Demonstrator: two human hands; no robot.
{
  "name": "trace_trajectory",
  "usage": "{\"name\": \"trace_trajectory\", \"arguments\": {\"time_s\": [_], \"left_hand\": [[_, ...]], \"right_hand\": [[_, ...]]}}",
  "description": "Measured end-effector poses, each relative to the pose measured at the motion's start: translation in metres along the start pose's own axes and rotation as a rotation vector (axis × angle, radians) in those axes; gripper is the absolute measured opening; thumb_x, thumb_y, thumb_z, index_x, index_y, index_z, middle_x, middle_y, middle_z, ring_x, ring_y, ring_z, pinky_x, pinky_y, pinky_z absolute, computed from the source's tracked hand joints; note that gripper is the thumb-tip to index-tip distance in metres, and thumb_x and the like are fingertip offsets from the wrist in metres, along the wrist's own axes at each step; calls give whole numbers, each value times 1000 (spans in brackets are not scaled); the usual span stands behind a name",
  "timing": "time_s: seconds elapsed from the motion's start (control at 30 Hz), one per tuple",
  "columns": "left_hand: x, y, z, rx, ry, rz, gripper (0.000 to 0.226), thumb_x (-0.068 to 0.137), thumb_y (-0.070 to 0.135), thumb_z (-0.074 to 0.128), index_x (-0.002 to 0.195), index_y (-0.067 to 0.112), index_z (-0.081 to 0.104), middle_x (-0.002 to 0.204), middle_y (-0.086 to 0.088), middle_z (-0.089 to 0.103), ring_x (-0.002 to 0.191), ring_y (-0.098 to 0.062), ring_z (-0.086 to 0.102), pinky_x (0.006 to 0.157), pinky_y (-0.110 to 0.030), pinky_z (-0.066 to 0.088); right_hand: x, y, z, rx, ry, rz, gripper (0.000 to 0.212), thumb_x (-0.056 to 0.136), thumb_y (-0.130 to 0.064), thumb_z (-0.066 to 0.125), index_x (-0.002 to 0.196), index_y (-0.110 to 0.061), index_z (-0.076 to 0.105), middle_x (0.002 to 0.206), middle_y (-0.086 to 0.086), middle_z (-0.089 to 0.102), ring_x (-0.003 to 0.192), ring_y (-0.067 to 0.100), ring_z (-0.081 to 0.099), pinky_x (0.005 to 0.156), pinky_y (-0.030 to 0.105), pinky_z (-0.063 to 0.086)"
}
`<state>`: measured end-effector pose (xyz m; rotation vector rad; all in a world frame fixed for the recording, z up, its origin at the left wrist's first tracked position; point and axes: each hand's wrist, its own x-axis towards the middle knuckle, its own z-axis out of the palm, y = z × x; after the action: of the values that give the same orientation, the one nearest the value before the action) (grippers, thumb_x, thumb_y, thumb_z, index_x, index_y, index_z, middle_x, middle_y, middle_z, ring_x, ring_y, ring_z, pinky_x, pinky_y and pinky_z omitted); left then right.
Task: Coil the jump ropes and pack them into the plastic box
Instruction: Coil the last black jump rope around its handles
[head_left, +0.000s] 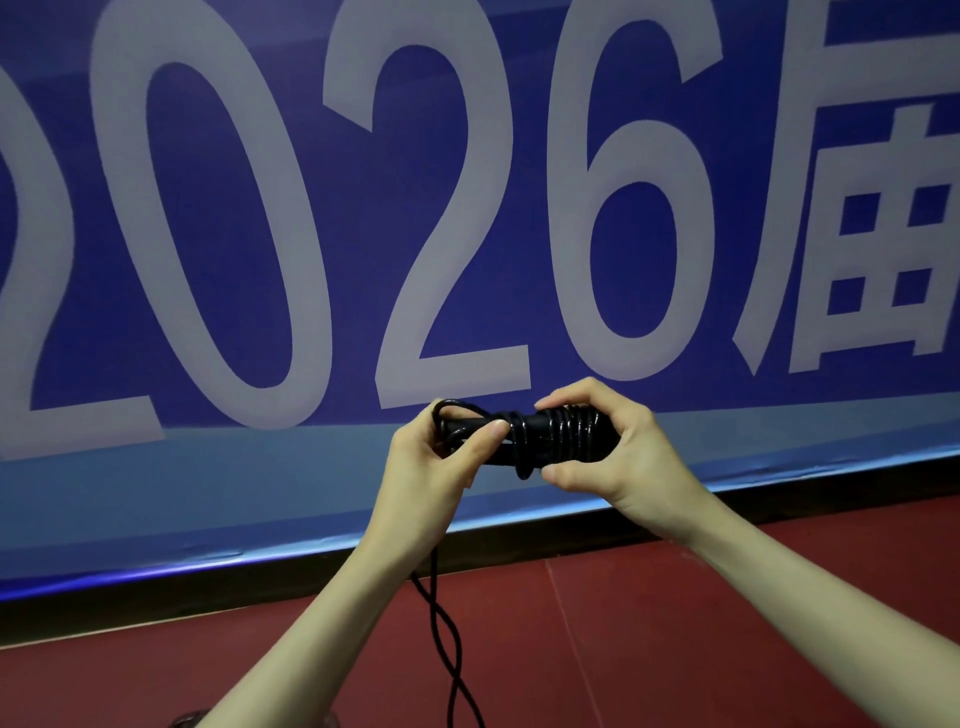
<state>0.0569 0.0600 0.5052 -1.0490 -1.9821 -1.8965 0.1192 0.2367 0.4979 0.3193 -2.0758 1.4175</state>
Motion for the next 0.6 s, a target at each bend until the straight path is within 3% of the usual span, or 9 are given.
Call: {"name": "trace_trajectory", "arguments": {"time_s": [0.13,0.23,0.4,0.47,0.53,0.6], "left_hand": [[7,-1,-8,62,-83,-27,17,86,24,69,77,11,64,56,3,54,53,-11,45,54,-19,37],[11,2,-11,141,-175,-31,14,85,23,70,80,10,66,58,5,58,53,-9,49,54,-17,39],[17,4,-16,142,-178,-35,11,85,18,71,83,9,64,68,1,64,61,-6,56,58,-17,45],[17,4,-18,141,-175,-34,13,85,20,70,83,9,62,65,0,62,59,-10,55,57,-21,45],[14,3,-16,129,-169,-47,15,87,20,69,83,8,60,60,2,60,52,-14,52,49,-23,41],[10,2,-11,103,-152,-56,15,88,20,68,83,9,59,59,3,60,49,-17,52,46,-23,39]], "right_hand": [[3,-1,-4,-38,11,12,42,55,-14,74,89,-37,64,86,-4,60,78,15,57,73,28,50],[2,0,-5,-37,1,51,41,53,-14,74,87,-35,63,79,-9,58,74,10,55,70,28,50],[1,-5,-11,-7,-219,123,48,74,-16,81,112,-29,57,100,9,60,83,23,66,77,31,57],[1,-7,-7,113,-218,217,44,82,-26,75,119,-22,51,97,14,60,71,30,67,57,30,55],[3,-5,-3,107,-106,234,43,83,-47,58,108,-12,54,78,15,59,49,25,56,39,25,41],[7,2,0,64,27,204,50,93,-51,43,93,-3,56,66,23,57,45,21,50,38,22,34]]}}
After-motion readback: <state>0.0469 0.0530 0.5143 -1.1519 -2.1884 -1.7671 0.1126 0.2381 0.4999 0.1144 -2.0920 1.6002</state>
